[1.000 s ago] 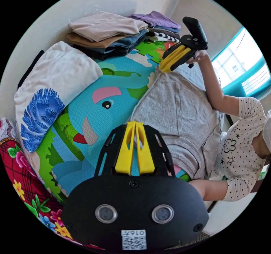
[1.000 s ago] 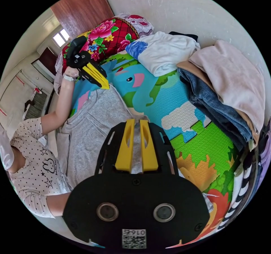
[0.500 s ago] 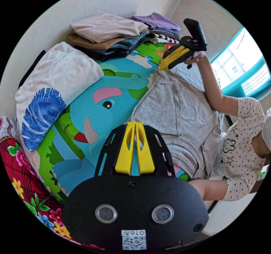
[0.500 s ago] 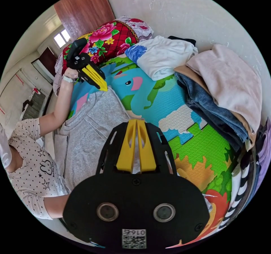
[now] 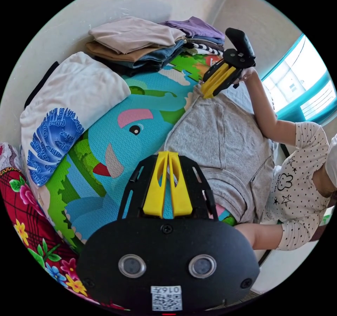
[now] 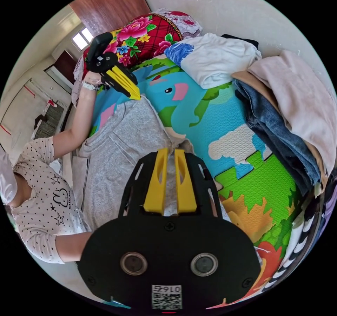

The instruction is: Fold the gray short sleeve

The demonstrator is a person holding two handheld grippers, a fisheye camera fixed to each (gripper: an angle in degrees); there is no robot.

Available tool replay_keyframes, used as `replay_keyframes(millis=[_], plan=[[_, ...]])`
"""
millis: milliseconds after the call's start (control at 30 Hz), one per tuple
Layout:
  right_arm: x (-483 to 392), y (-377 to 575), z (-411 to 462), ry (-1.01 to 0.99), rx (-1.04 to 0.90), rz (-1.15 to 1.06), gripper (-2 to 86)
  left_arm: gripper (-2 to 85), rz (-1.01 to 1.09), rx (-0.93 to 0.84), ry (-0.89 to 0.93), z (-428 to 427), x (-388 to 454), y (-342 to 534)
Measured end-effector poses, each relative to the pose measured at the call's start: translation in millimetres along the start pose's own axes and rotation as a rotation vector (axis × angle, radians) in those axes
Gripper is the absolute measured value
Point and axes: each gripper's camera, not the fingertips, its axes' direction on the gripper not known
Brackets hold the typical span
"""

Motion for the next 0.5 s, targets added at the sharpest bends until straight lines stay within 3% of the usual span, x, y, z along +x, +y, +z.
replay_keyframes(millis=[267, 500], plan=[[-18, -22, -3, 0.103, 0.101, 0.075, 0.4, -1.0, -0.002, -0.019, -0.004, -7, -4, -4], [-46, -61, 29, 0.231, 0.026, 0.112, 0.5, -1.0, -0.049, -0.055, -0.018, -12, -14, -14]])
